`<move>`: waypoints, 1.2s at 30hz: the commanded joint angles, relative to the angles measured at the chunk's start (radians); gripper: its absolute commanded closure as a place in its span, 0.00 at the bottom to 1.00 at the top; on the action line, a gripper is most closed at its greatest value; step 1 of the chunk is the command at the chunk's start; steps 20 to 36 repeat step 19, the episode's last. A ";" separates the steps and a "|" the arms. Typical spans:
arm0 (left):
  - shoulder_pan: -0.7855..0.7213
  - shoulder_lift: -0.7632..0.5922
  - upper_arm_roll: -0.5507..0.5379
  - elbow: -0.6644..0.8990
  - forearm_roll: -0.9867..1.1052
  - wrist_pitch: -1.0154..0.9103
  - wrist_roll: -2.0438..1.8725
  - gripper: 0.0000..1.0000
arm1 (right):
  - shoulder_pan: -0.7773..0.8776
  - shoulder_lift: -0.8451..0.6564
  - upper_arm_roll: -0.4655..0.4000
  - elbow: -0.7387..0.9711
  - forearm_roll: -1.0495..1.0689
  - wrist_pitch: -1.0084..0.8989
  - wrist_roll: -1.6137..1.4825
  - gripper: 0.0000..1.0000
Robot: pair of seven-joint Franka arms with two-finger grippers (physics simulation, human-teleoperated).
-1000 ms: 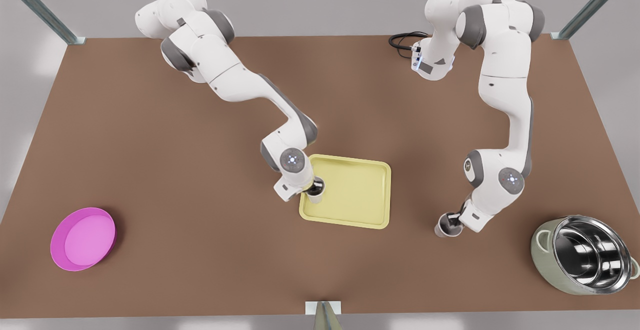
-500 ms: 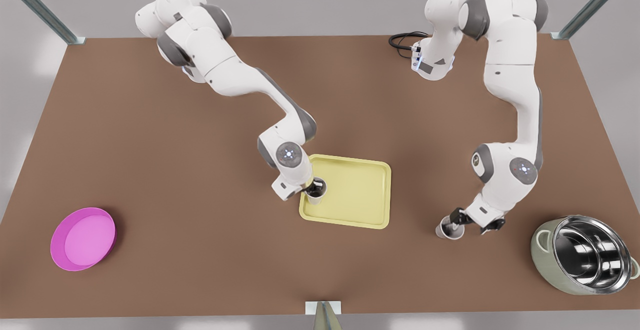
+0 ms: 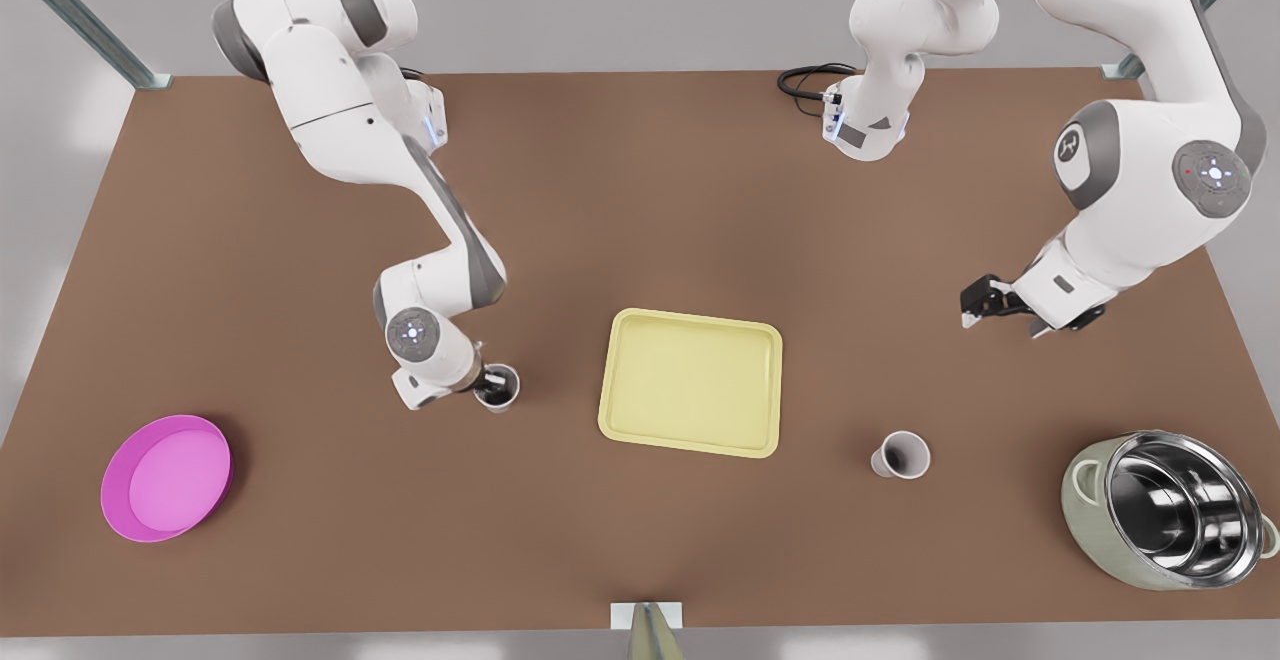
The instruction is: Use the left arm to pick up the white IKEA cup from the tray and place it on the middle-left position; use the right arm to pick up the white IKEA cup from the tray and place it on the middle-right position
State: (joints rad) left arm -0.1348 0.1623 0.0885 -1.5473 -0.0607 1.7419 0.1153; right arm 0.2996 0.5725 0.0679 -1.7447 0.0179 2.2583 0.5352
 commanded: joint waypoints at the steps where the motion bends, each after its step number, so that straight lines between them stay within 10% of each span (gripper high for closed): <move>1: 0.001 -0.001 0.000 -0.001 0.010 -0.061 -0.103 0.00 | -0.004 0.003 -0.003 -0.004 0.011 0.024 -0.311 0.12; 10: 0.003 0.002 0.002 -0.001 0.010 -0.058 -0.101 0.00 | -0.033 -0.161 -0.022 0.017 0.010 -0.034 -0.304 0.00; 18: 0.003 0.002 0.002 0.029 -0.002 -0.059 -0.112 0.00 | -0.307 -0.468 0.015 0.287 -0.078 -0.681 -0.491 0.00; 36: 0.003 0.002 0.002 0.029 -0.004 -0.059 -0.112 0.00 | -0.309 -0.508 0.015 0.212 -0.099 -0.668 -0.491 0.00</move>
